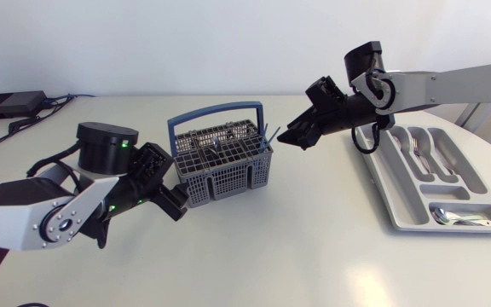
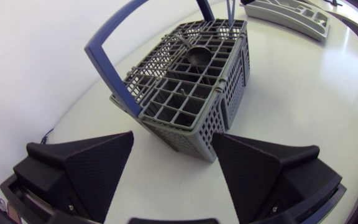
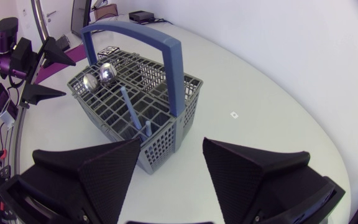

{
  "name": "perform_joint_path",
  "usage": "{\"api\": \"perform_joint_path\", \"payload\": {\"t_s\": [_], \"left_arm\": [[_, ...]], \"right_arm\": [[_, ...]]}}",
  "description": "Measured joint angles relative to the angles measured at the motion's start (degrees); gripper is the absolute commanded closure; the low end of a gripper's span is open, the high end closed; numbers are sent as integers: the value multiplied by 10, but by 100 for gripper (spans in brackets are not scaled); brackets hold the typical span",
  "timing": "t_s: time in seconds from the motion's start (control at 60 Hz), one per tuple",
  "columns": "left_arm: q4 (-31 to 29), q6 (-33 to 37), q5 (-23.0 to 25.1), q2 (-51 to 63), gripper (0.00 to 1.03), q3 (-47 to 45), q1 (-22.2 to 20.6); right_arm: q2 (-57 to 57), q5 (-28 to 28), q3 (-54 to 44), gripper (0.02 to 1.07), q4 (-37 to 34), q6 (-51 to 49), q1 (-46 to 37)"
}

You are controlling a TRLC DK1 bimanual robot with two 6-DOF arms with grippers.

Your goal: Transfer all utensils from the basket to the drawer tray.

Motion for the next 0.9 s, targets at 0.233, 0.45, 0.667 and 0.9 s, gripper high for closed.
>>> {"api": "perform_joint_path", "payload": {"t_s": [0.233, 0.45, 0.667, 0.9], "left_arm": [[1, 0, 18, -82, 10, -18, -30], [0, 0, 22, -117, 10, -23, -49], [1, 0, 23, -125, 10, -23, -54], [1, 0, 23, -125, 10, -23, -54]], "right_arm": [[5, -7, 1, 47, 8, 11, 9], [16, -9, 12, 62, 17, 19, 16], [31, -12, 25, 90, 17, 22, 17], [34, -30, 25, 102, 17, 23, 21]]}}
